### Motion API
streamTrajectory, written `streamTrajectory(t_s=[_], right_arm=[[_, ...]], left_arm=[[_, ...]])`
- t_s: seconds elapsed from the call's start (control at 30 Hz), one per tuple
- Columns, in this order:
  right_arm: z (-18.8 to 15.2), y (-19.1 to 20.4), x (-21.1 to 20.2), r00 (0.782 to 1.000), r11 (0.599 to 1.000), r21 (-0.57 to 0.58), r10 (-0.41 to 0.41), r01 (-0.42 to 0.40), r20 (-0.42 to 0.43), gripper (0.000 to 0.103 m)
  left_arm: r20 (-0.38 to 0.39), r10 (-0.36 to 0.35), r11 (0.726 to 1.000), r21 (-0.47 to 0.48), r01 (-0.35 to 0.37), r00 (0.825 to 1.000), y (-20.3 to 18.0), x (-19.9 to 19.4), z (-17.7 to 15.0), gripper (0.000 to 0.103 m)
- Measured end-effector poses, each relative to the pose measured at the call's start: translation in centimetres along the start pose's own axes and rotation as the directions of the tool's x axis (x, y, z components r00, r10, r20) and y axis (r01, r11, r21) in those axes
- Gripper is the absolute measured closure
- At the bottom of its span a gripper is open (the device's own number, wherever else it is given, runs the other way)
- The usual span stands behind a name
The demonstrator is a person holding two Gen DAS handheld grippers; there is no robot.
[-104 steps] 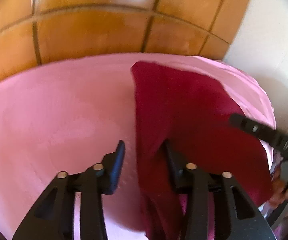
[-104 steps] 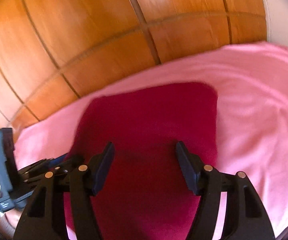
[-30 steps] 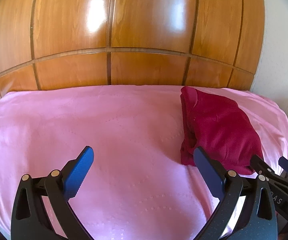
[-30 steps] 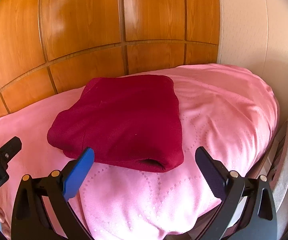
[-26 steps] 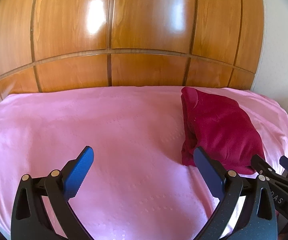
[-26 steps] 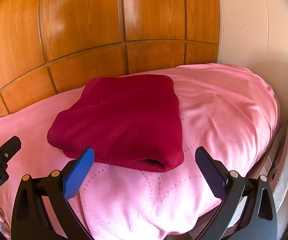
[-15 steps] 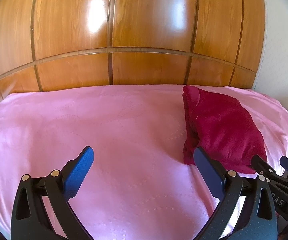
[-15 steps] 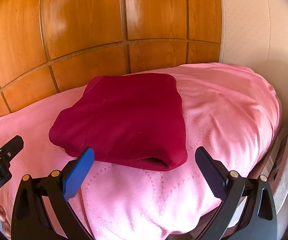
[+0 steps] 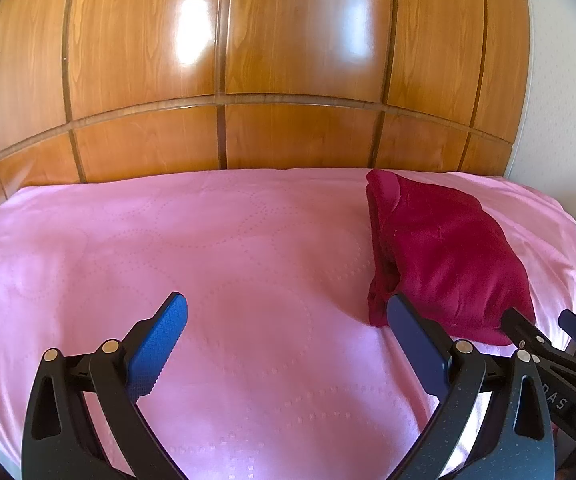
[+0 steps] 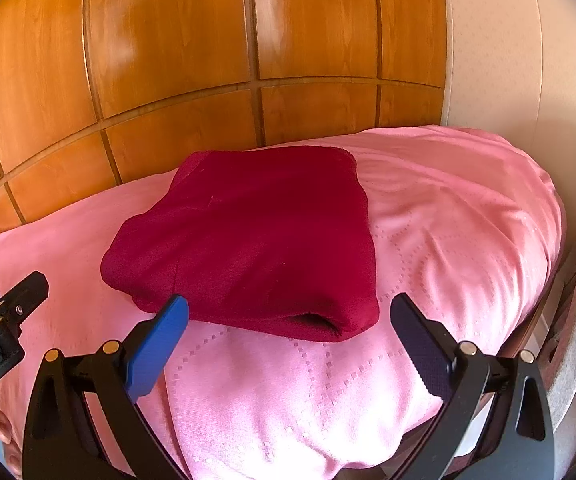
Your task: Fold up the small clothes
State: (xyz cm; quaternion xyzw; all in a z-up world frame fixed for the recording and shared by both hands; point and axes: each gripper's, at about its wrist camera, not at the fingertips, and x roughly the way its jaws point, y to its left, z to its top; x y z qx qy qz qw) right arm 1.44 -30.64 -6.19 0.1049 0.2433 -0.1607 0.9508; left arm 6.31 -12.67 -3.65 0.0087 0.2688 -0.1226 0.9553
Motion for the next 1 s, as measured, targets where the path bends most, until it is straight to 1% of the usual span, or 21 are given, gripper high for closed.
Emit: streamTrajectory(t_s=[0.6,0.73,0.8,0.87,0.97,1.0], right_arm=[[-0.1,0.1,0.1,1.000,1.000,-0.001,0.005,-0.005,-0.007,0.002],[0.3,-0.1,-0.1,1.000,1.000,-0.002,0.026,-0.026,0.004,0.002],[0.9,-0.7,-0.2,0.999,0.999,0.010,0.039,-0.039,0.018,0.002],[2.1,-2.3,0.0,0.999,0.998,0.051,0.043,-0.044,0.032,0.002],[4.4,-6.1,2.1,1.000,0.991,0.132,0.005,-0.006,0.007,0.002],[4.4,-6.1,2.1,1.000,0.991,0.132,0.005,-0.006,0.007,0.002]], left_arm=[[0.006,-0.008,1.000,0.003,0.008,1.000,0.3,-0.1,-0.1,0.004],[-0.009,-0.012,1.000,0.008,0.012,1.000,0.6,0.4,-0.2,0.004],[-0.025,-0.009,1.000,-0.003,0.008,1.000,0.8,0.7,-0.2,0.004],[-0.049,-0.013,1.000,-0.009,0.013,0.999,1.2,1.4,-0.3,0.004],[-0.081,0.003,1.000,-0.014,-0.004,0.997,1.9,2.5,-0.7,0.004],[-0.093,0.009,1.000,-0.011,-0.010,0.996,2.1,3.0,-0.8,0.004]])
